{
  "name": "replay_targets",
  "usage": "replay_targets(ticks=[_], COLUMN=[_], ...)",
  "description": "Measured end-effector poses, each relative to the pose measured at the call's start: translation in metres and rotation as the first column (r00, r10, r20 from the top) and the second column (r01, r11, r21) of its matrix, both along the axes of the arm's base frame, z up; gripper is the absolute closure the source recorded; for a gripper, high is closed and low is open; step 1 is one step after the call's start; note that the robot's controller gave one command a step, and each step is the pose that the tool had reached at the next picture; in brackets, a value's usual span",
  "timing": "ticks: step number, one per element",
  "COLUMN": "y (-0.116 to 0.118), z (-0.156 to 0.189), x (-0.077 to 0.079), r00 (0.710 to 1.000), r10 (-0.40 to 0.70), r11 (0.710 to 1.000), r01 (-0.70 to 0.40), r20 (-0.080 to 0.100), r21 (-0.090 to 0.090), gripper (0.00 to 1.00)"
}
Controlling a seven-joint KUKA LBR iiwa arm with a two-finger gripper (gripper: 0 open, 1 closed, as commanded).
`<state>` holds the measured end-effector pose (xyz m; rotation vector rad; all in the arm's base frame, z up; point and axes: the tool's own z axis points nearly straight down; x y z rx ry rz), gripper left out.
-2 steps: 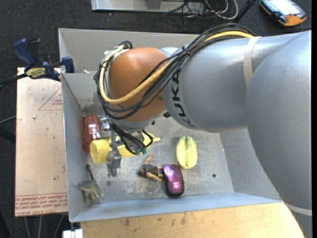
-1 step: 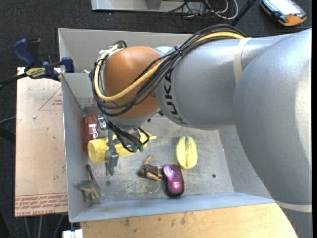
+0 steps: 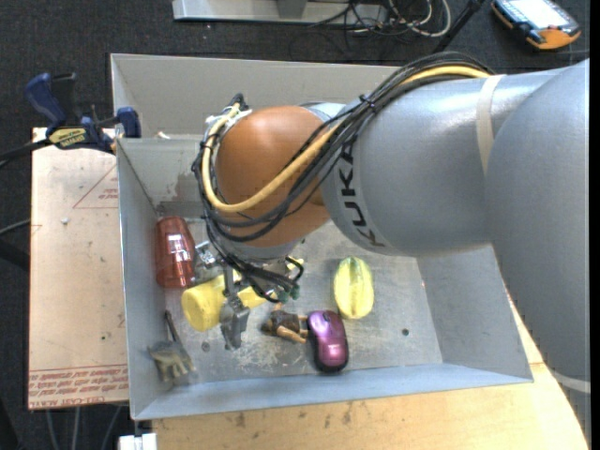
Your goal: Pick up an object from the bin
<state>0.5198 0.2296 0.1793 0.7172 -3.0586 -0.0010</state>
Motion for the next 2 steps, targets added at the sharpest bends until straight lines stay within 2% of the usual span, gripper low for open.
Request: replay_targets(ticks=[1, 2], y=[0.007, 0.005], z=[-0.011, 0.023], x=[0.017, 0.015], r00=[0.996, 0.995], r10=[0.088, 0.102], r11=[0.996, 0.995], r01=[-0.088, -0.102], r20=[0.002, -0.008], r21=[0.001, -0.002], gripper=[1.0, 1.0])
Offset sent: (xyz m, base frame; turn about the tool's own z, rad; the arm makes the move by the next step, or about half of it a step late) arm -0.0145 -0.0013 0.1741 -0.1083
